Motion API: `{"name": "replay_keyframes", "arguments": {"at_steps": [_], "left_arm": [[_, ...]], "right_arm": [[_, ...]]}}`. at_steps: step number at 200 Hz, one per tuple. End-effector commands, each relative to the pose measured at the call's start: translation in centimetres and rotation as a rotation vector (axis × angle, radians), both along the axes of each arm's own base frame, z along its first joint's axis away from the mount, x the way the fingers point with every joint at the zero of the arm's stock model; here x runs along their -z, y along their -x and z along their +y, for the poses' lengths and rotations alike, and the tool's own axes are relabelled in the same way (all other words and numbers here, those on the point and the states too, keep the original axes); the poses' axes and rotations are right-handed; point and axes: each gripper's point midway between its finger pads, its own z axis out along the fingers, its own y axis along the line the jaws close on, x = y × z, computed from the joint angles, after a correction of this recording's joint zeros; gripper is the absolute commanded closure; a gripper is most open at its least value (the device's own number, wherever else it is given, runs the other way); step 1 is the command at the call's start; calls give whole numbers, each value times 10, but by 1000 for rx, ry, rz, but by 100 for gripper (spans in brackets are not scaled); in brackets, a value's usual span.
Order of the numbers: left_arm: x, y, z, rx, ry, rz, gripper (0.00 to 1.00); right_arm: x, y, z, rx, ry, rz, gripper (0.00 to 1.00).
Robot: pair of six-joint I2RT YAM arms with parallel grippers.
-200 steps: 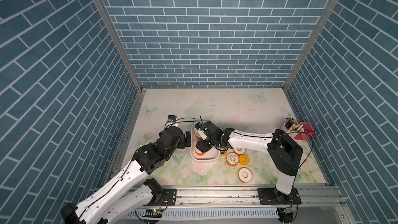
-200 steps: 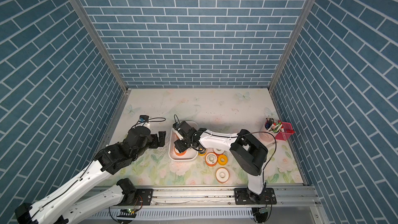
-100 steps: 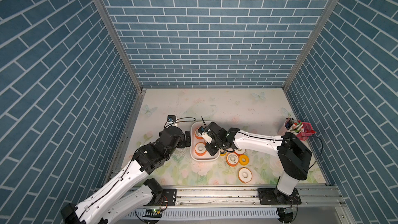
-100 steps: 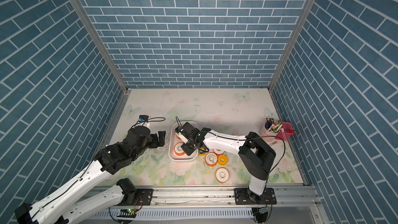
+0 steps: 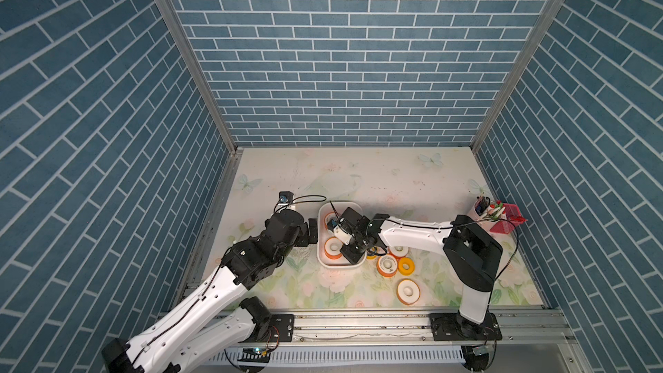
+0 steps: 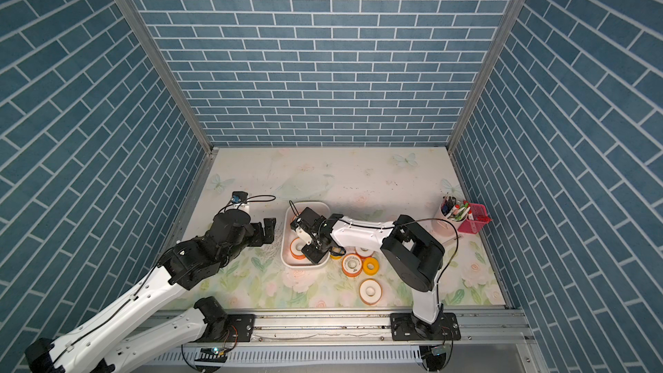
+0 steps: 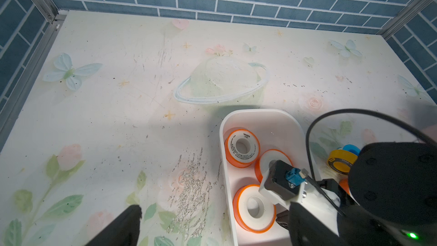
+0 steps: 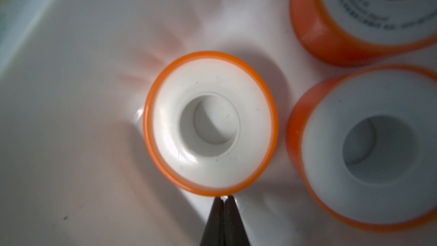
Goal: Put the sealing tape into the storage box
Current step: Place the sealing tape in the storage box.
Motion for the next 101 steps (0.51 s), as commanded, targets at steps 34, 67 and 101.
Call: {"name": "replay_keyframes", "arguments": {"at_steps": [34,67,101], "left_arm": [[4,-2,1,-3,-8,3,0],[5,-2,2,-4,-10,6,0],[5,-2,2,-7,-10,4,0]], "right_arm": [[1,-2,17,-37,-27,11,97],[1,-5,21,-28,-33,8,97],[-10,-3,22,-43,-65,1,96]]}}
